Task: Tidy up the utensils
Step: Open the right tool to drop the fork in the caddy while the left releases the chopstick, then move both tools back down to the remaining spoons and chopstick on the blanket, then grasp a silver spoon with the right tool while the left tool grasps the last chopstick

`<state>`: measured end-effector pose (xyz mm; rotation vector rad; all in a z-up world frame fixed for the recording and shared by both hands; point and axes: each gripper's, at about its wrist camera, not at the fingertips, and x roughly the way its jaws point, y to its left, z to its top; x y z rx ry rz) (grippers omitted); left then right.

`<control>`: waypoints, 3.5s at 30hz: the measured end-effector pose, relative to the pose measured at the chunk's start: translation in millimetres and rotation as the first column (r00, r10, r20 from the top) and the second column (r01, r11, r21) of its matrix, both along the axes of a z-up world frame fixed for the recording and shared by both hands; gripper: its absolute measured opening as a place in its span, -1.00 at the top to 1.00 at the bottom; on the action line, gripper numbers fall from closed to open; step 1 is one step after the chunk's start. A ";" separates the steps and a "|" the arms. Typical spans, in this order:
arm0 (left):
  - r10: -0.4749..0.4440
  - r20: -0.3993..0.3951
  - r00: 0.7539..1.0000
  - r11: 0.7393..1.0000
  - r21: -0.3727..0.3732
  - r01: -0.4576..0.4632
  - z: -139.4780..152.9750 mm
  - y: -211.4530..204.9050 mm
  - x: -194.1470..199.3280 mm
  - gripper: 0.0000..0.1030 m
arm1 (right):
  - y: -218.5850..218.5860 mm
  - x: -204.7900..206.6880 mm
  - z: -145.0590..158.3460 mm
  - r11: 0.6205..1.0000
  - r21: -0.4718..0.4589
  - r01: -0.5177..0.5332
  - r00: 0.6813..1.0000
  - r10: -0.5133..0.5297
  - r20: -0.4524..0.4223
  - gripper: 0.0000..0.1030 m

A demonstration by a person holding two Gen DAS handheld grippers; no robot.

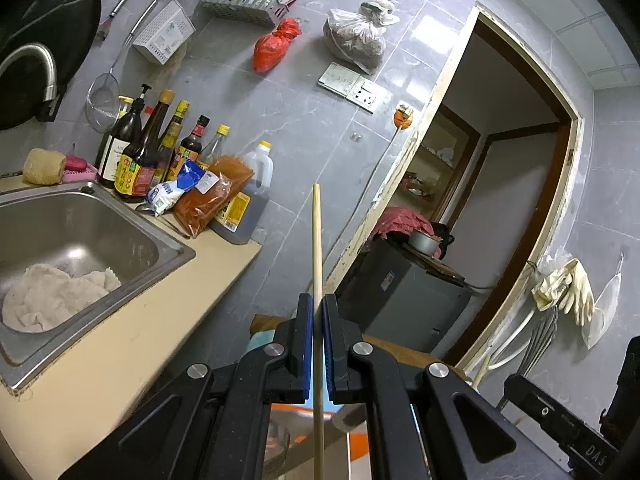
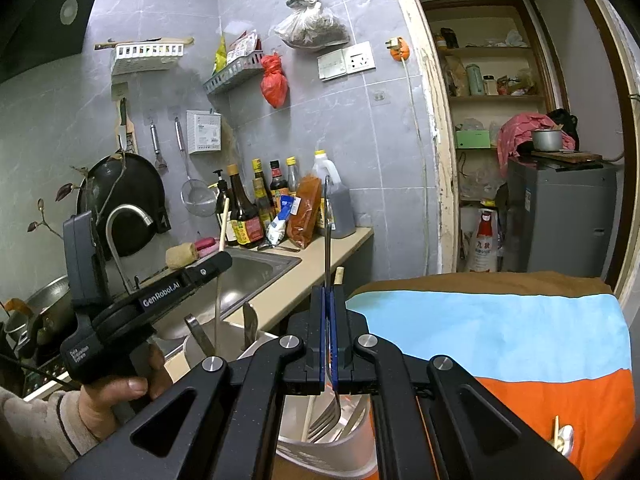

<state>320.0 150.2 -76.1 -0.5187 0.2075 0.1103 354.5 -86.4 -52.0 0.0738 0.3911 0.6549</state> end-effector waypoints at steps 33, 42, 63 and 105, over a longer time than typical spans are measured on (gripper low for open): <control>-0.095 -0.033 0.995 0.981 0.167 0.100 58.1 -66.1 -53.8 -0.99 | -78.7 -42.5 46.0 0.975 0.117 0.187 0.977 -0.197 0.083 -0.80; -0.155 -0.003 0.988 0.959 0.240 0.152 75.7 -126.1 -57.5 -0.99 | -145.7 -73.1 67.6 0.930 0.128 0.344 0.922 -0.361 0.141 -0.96; -0.378 -0.167 0.910 0.882 0.234 0.409 29.1 -263.1 -22.7 -0.99 | -299.1 -78.7 -0.7 0.845 0.043 0.533 0.844 -0.527 -0.106 -0.96; -0.507 -0.577 0.640 0.817 -0.085 0.570 -114.6 -315.9 76.1 0.39 | -279.8 5.2 -180.3 0.956 -0.048 0.289 0.762 -0.260 -0.592 0.88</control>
